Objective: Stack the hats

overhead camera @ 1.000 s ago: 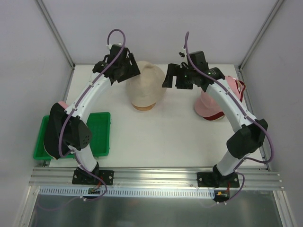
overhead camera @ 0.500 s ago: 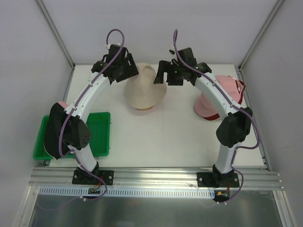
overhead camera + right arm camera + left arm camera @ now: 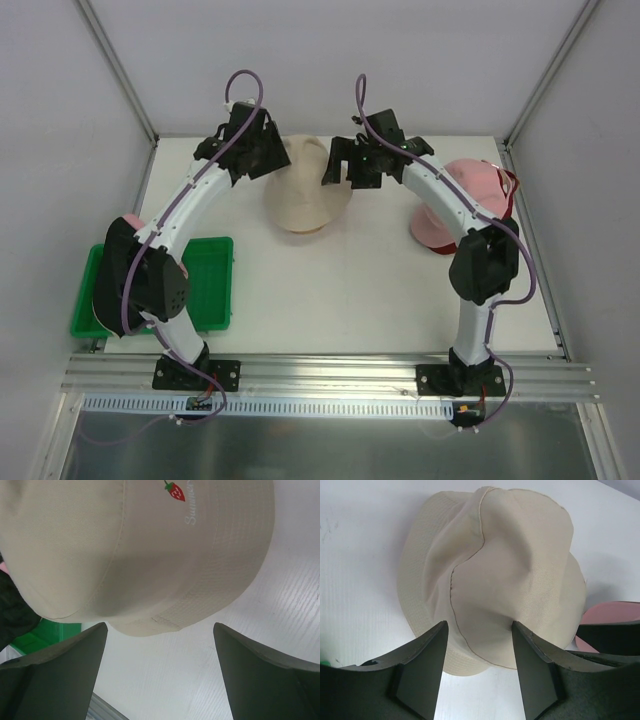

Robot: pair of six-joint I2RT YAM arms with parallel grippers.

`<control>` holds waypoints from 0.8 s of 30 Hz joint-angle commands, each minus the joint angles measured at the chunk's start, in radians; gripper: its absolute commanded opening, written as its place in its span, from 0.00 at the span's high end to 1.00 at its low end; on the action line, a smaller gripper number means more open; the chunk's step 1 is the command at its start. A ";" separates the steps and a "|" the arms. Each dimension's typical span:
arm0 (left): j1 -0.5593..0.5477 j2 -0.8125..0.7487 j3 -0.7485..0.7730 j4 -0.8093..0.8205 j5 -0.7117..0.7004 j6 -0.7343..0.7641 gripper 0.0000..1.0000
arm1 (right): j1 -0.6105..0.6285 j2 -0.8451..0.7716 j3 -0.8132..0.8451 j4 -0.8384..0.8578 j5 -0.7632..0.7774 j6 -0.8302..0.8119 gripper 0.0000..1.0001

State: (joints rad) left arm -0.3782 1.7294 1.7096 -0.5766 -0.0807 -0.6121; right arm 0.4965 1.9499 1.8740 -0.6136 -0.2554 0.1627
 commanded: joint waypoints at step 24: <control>-0.073 -0.005 0.018 -0.012 0.078 0.078 0.44 | 0.011 0.050 -0.162 0.091 -0.002 0.035 0.09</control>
State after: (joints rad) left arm -0.4313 1.7046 1.6943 -0.5743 -0.0326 -0.5640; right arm 0.5003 2.0224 1.7164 -0.5453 -0.2546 0.1951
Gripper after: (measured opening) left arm 0.562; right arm 0.916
